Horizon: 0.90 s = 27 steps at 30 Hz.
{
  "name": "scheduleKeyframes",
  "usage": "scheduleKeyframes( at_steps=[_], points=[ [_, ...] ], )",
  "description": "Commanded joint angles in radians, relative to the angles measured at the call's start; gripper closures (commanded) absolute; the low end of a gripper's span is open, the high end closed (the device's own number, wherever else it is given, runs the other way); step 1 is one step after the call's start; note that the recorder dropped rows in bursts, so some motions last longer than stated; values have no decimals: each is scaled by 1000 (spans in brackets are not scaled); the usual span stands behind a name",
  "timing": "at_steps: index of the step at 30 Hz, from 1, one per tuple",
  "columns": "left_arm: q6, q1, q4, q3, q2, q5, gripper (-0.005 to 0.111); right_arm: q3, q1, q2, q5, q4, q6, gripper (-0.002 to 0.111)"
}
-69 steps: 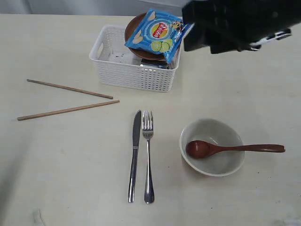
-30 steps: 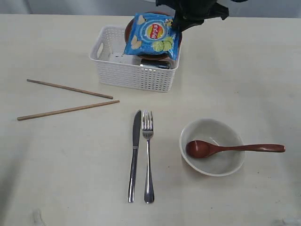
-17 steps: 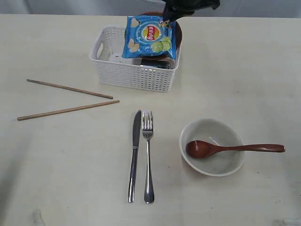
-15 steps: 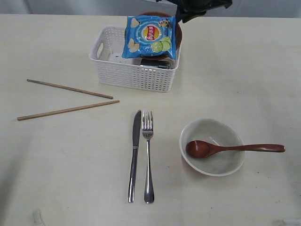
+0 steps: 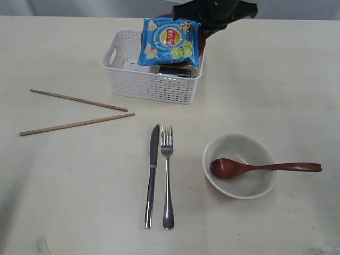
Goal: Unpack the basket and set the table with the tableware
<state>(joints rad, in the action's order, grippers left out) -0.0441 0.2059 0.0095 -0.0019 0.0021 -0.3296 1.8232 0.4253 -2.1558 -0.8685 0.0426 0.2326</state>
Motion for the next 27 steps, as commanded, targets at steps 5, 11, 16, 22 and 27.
scheduleKeyframes(
  at_steps=[5, 11, 16, 22, 27],
  points=[
    [0, 6, -2, 2, -2, 8, 107, 6, 52, -16, 52, -24, -3, 109],
    [0, 6, -2, 2, -2, 8, 107, 6, 131, -23, 77, -95, -57, 109],
    [0, 6, -2, 2, -2, 8, 107, 46, 185, -23, 76, -120, -126, 109],
    [0, 6, -2, 2, -2, 8, 107, 142, 159, -7, 1, -77, -124, 108],
    [0, 6, -2, 2, -2, 8, 107, 165, 53, -9, -109, -67, -78, 102]
  ],
)
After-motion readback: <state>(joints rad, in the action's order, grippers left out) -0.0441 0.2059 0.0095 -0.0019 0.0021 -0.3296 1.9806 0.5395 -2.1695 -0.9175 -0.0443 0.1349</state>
